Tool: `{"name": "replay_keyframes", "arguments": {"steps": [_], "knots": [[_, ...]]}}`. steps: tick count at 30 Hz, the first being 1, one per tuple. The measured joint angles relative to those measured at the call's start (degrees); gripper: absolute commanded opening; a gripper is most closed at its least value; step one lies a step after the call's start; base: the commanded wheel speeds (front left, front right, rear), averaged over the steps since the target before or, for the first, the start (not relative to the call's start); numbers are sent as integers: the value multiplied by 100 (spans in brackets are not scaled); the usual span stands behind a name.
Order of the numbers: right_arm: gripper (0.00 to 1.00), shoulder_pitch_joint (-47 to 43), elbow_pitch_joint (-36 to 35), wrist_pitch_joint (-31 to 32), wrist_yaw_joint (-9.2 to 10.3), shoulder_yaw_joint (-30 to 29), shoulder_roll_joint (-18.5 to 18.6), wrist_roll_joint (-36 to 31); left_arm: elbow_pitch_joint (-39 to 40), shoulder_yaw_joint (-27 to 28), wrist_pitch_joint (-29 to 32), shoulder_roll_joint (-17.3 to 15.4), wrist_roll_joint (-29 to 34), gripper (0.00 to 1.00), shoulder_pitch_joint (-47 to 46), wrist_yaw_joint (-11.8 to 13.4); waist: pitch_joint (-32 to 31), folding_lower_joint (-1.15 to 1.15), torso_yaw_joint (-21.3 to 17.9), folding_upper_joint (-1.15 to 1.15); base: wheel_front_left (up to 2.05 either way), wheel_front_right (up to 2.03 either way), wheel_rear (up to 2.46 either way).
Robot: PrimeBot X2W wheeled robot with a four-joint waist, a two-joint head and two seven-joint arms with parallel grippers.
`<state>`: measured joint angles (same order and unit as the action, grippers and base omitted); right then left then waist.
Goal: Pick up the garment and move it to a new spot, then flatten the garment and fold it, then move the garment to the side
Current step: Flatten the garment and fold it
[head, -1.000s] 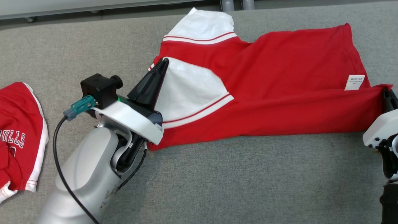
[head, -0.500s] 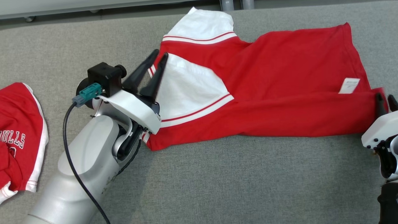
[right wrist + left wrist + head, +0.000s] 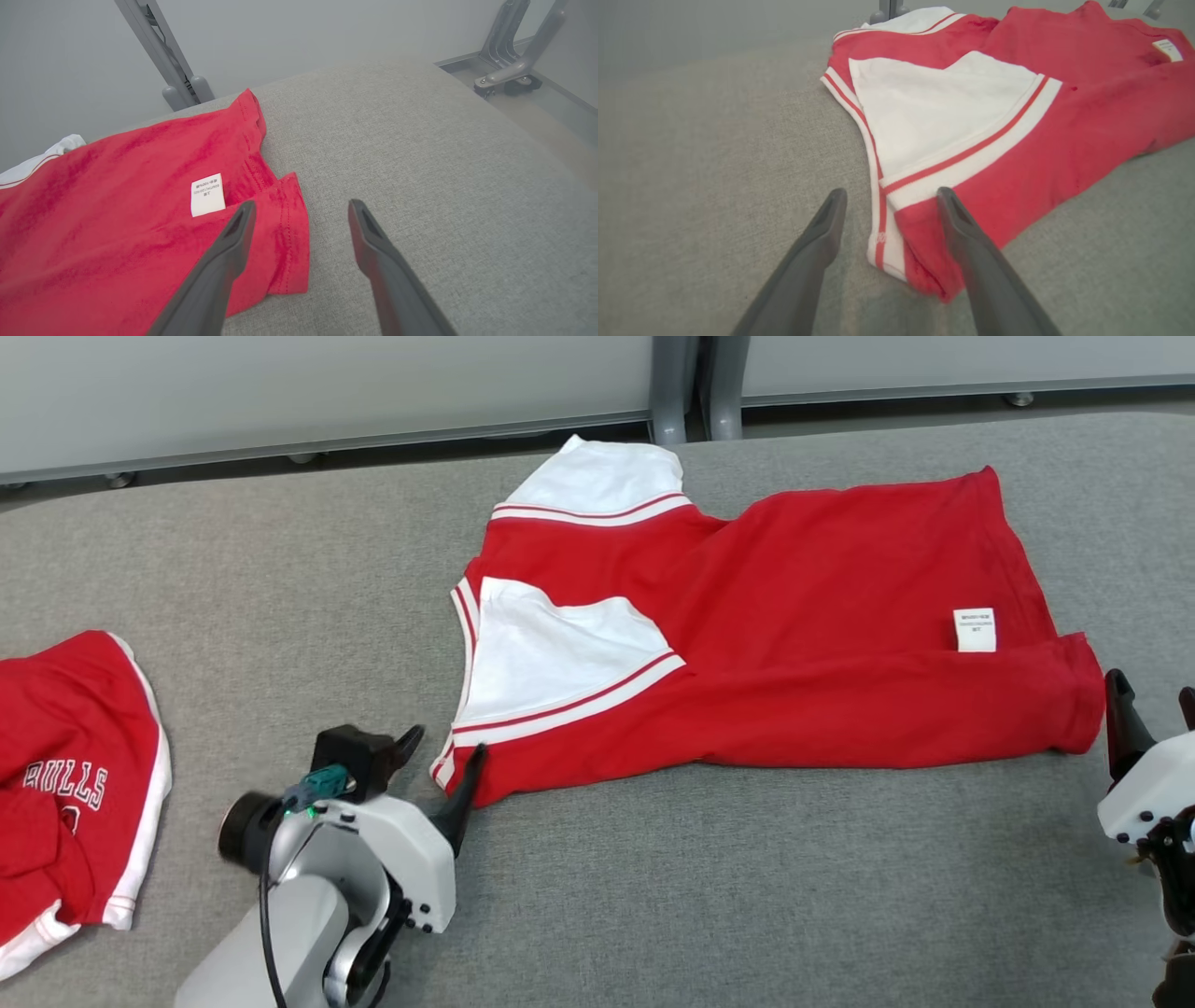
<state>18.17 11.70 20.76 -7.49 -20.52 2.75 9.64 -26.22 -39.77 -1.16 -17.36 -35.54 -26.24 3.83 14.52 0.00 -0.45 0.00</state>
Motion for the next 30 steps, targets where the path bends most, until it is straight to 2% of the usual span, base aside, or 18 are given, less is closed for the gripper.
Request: {"name": "replay_keyframes", "arguments": {"steps": [11,12,13,20,22,30], "knots": [[100,-248,-7,107,0,63,-1,-2,274,244,713,1,-476,100,495,721,-97,0,-230,0,0,0,0],[100,-248,27,107,0,86,-1,1,301,249,789,-4,-523,44,495,743,-104,0,-242,0,0,0,0],[100,-246,68,111,0,113,-2,25,332,250,827,-16,-531,0,498,772,-109,0,-253,0,0,0,0],[100,35,563,300,0,275,-3,74,505,276,912,-124,-626,0,640,804,-122,0,-278,0,0,0,0],[100,136,698,396,0,312,-5,-83,522,285,886,-152,-625,0,664,818,-121,0,-256,0,0,0,0],[100,614,1310,511,0,86,-3,-427,539,248,844,-155,-615,0,670,809,-74,0,-109,0,0,0,0]]}}
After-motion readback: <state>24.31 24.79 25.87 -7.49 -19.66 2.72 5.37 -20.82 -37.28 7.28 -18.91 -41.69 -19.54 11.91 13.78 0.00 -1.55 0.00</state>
